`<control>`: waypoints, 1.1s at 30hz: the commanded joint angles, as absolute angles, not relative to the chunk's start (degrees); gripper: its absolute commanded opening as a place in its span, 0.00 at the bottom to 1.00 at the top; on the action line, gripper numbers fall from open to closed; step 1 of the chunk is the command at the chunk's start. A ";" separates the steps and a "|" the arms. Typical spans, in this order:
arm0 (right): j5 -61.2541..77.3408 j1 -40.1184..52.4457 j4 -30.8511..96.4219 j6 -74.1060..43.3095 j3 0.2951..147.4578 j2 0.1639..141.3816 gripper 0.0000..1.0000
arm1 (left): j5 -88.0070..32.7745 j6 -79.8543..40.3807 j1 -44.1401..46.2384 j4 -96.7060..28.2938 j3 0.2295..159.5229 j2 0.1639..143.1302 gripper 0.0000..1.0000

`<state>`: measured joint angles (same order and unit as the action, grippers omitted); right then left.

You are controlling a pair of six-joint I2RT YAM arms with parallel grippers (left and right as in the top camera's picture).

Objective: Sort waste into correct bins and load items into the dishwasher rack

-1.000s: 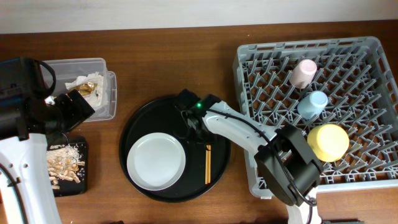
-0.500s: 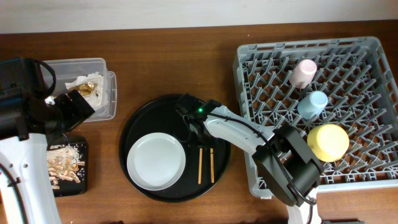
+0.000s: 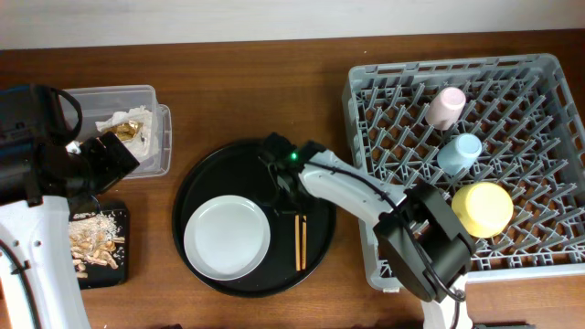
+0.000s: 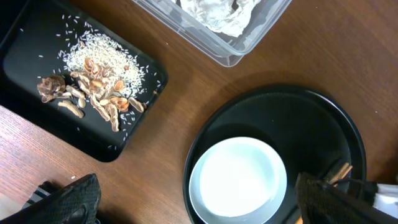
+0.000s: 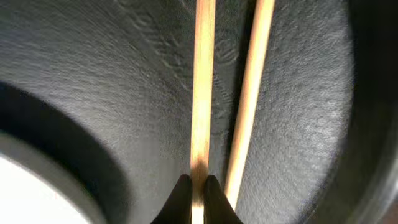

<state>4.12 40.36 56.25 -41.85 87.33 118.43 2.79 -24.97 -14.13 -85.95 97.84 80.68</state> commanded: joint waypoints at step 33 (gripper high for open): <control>6.42 31.11 83.11 -30.15 107.42 118.34 0.28 | 2.63 -25.26 -14.41 -85.82 98.41 80.55 0.99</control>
